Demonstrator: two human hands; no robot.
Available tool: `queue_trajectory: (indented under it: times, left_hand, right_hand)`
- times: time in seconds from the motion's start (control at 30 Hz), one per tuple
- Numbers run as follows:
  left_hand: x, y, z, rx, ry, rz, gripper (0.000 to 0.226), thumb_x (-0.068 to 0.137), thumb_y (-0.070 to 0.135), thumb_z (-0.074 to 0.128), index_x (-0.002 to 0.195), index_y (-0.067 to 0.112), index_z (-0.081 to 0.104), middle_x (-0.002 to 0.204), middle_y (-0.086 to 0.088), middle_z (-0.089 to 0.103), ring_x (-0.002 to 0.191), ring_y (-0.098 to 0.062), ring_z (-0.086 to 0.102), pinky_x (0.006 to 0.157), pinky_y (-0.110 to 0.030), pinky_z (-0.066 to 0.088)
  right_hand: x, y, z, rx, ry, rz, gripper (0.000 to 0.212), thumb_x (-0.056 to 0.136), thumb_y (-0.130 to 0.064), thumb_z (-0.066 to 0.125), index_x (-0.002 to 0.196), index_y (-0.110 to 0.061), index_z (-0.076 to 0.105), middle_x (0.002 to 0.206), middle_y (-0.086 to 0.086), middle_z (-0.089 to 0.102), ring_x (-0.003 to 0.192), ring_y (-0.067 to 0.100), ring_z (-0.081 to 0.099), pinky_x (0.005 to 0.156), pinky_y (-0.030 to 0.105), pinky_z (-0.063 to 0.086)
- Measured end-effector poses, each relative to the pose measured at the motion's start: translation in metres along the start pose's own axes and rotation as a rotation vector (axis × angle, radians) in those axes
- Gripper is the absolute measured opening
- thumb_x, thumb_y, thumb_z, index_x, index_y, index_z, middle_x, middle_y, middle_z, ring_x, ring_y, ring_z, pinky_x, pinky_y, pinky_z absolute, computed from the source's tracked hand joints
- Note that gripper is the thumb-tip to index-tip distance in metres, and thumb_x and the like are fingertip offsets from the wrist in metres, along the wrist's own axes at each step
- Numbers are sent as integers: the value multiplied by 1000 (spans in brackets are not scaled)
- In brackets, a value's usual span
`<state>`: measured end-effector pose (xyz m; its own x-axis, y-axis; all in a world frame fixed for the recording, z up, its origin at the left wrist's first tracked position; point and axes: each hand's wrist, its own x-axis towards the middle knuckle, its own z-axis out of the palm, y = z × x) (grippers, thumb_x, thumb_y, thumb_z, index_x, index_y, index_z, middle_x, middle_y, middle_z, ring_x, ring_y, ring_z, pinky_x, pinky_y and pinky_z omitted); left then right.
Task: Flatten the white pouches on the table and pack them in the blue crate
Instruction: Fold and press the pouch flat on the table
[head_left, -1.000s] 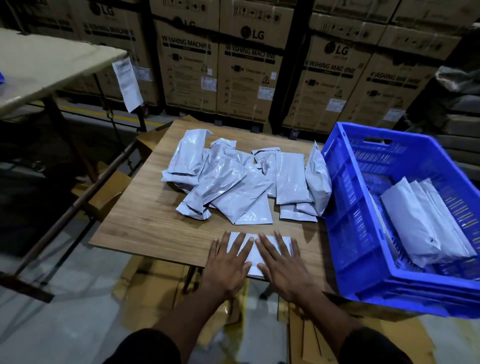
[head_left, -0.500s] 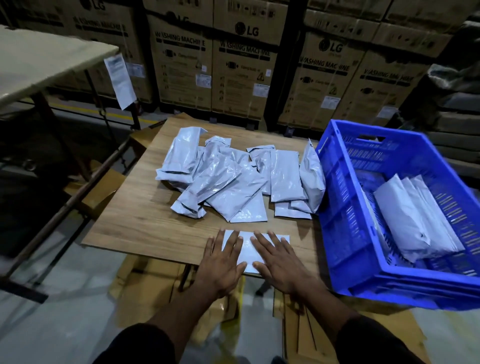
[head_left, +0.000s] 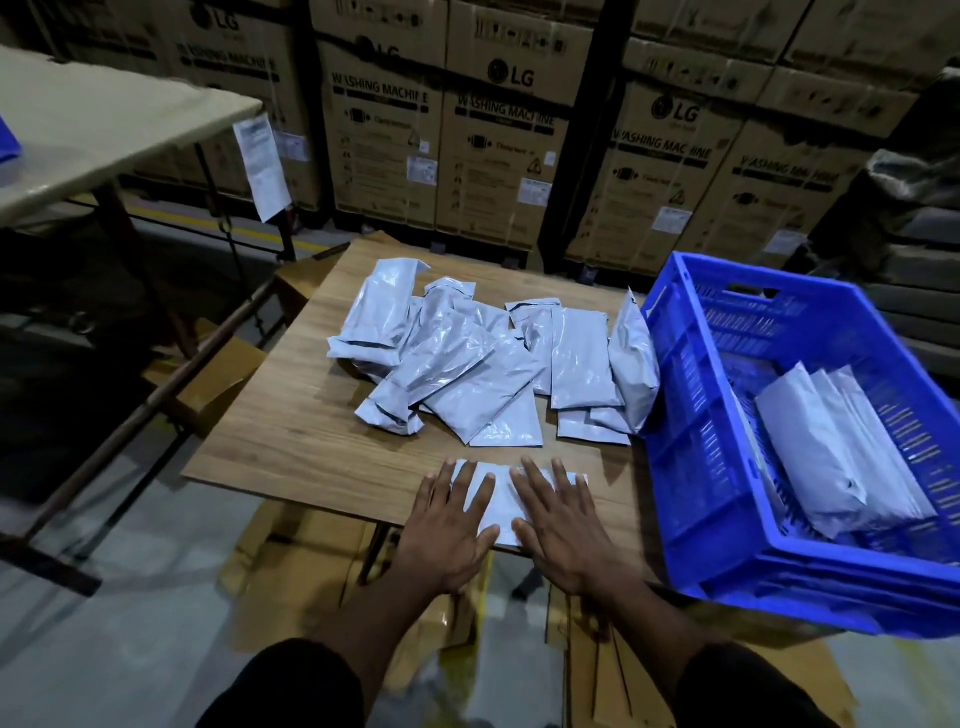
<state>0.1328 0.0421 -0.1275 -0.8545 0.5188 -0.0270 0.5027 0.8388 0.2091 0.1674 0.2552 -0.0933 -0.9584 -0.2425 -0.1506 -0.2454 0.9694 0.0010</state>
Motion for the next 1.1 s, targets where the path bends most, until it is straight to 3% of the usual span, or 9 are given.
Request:
queue_trajectory:
  times: [0.27, 0.33, 0.43, 0.53, 0.63, 0.77, 0.83, 0.93, 1.1]
  left_hand:
    - [1, -4, 4, -9, 2, 28, 66, 97, 59, 35, 152, 21, 41, 157, -12, 42, 143, -39, 41, 109, -60, 40]
    - [8, -9, 3, -3, -15, 52, 67, 98, 60, 30, 154, 23, 38, 161, -10, 37, 147, -38, 36, 113, -60, 34]
    - [19, -13, -7, -24, -54, 49, 77, 94, 65, 10, 162, 31, 17, 170, -1, 10, 156, -33, 6, 121, -57, 6]
    - [28, -13, -18, -2, -101, 53, 84, 84, 67, -5, 162, 37, 2, 170, 8, -6, 156, -28, -6, 120, -57, 1]
    - [30, -16, -21, -6, -103, 52, 81, 86, 68, -1, 161, 38, 5, 170, 10, -6, 156, -31, 0, 118, -59, 9]
    - [25, -14, -26, -34, -94, 77, 84, 92, 78, 20, 161, 38, -8, 166, 11, -25, 155, -28, -12, 118, -60, 10]
    - [21, -15, -25, -31, -45, 115, 86, 95, 66, 42, 161, 36, -4, 168, 5, -21, 156, -35, -3, 114, -62, 22]
    - [21, -16, -27, -46, 13, 119, 85, 88, 16, 63, 158, 35, 19, 170, -3, 9, 146, -43, 32, 105, -57, 43]
    - [36, -13, -42, -53, -1, 92, 77, 95, 2, 45, 159, 37, 22, 169, -2, 13, 152, -28, 20, 111, -48, 36]
  right_hand:
    - [0, -3, 3, 121, -57, -7, 71, 100, -67, 16, 158, -35, -9, 163, -14, -24, 149, 22, -27, 119, 55, -9]
    - [-7, 0, -3, 110, 55, -57, 71, 98, -68, 23, 158, -29, 17, 168, -4, -4, 153, 28, -12, 118, 55, 3]
    - [-19, 5, -1, -16, 135, -125, 44, 95, -55, 43, 128, -27, 51, 156, 7, 35, 148, 36, 24, 110, 58, 35]
    - [-16, 9, 3, 85, 149, -84, 31, 91, -47, 55, 115, -28, 55, 146, 10, 48, 142, 38, 37, 102, 53, 47]
    - [-11, 10, 4, 108, 219, -105, 28, 82, -30, 75, 105, -26, 60, 142, 12, 54, 138, 41, 43, 99, 52, 50]
    - [-10, 8, -4, 125, 315, -100, 15, 88, -23, 57, 102, -18, 63, 140, 12, 55, 135, 40, 46, 99, 50, 50]
    - [-9, 8, -11, 219, 300, -47, 16, 93, -21, 49, 105, -15, 58, 145, 13, 49, 135, 37, 47, 98, 44, 51]
    - [-13, 5, -30, 214, 207, -21, 18, 99, -19, 49, 117, -18, 51, 158, 3, 30, 138, 28, 43, 98, 40, 50]
    - [-28, -5, -49, -297, 196, -368, 59, 82, -20, 52, 140, -30, 48, 159, -8, 33, 150, 41, 17, 110, 68, 20]
